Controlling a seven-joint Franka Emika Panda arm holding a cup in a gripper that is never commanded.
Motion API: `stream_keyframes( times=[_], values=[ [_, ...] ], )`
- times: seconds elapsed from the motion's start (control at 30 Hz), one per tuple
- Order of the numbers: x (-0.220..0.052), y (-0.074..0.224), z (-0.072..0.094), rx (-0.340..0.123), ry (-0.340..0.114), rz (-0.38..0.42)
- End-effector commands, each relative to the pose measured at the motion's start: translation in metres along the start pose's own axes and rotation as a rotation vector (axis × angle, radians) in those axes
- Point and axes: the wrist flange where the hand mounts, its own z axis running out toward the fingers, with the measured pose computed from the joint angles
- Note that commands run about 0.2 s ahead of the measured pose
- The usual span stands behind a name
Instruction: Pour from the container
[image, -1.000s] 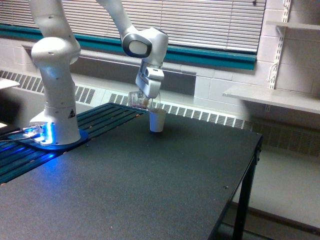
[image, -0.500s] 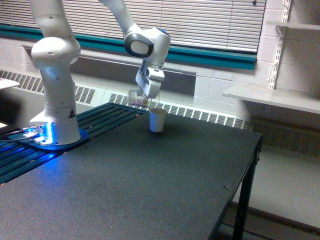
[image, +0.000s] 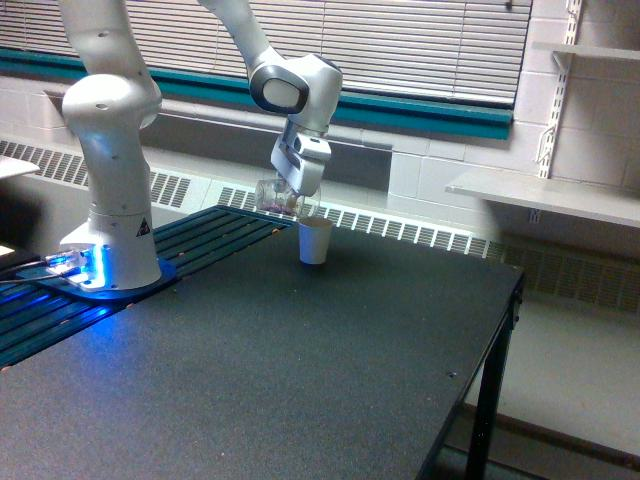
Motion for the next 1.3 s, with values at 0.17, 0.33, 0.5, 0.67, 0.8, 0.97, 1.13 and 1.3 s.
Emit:
stream_keyframes(
  times=[0.17, 0.33, 0.5, 0.67, 0.8, 0.97, 1.13, 1.3],
  values=[
    [0.005, 0.005, -0.008, -0.010, 0.006, -0.002],
    [0.010, 0.011, -0.011, -0.014, 0.021, 0.027],
    [0.004, 0.006, -0.010, -0.008, 0.003, -0.003],
    [0.006, 0.008, -0.011, -0.019, 0.006, -0.006],
    [0.010, 0.011, -0.013, -0.022, 0.018, 0.014],
    [0.006, 0.005, -0.011, -0.015, 0.004, -0.007],
    [0.003, 0.000, -0.010, -0.007, -0.011, -0.026],
    [0.013, 0.006, -0.014, -0.023, 0.021, 0.009]
  ],
)
